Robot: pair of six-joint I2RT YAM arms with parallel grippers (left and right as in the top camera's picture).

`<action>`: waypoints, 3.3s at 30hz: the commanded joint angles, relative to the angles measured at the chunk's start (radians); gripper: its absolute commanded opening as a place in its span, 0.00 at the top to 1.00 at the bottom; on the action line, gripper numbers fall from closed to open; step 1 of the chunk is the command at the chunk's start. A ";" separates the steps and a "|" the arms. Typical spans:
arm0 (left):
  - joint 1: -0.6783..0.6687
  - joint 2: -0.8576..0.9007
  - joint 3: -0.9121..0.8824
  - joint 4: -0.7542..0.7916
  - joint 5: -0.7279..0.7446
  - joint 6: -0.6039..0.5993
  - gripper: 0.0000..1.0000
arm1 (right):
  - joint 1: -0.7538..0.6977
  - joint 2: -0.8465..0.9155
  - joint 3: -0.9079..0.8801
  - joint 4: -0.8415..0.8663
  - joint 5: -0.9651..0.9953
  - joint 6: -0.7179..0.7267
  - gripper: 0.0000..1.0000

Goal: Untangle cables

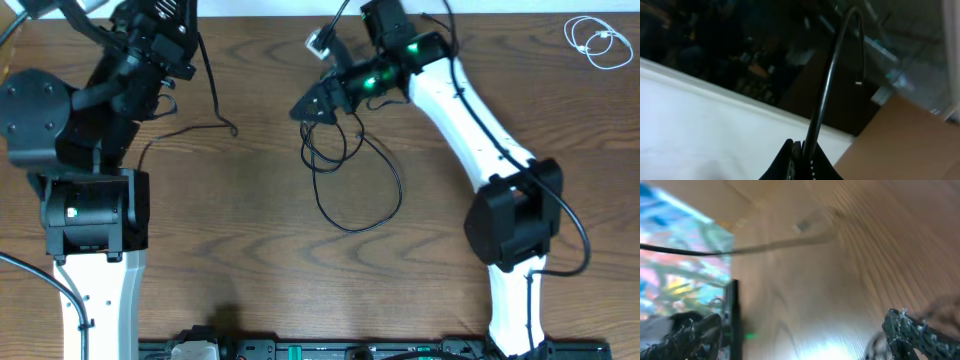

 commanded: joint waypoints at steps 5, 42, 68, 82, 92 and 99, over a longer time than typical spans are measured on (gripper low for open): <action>0.005 0.008 0.031 0.032 0.005 -0.159 0.93 | 0.037 -0.061 0.014 0.029 -0.309 -0.239 0.06; 0.105 0.172 0.031 -0.576 -0.171 0.036 0.92 | 0.040 -0.290 0.014 0.039 0.243 0.068 0.99; 0.105 0.286 0.030 -0.658 -0.142 0.160 0.46 | -0.870 -0.554 0.014 0.518 0.039 0.689 0.99; 0.104 0.287 0.018 -0.682 -0.142 0.159 0.46 | -1.047 -0.431 0.014 0.436 0.502 0.553 0.99; 0.101 0.287 0.018 -0.684 -0.142 0.159 0.46 | -1.065 -0.321 0.014 0.489 0.929 0.467 0.99; 0.100 0.304 0.018 -0.693 -0.142 0.159 0.46 | -1.076 -0.202 0.014 0.430 1.151 0.359 0.99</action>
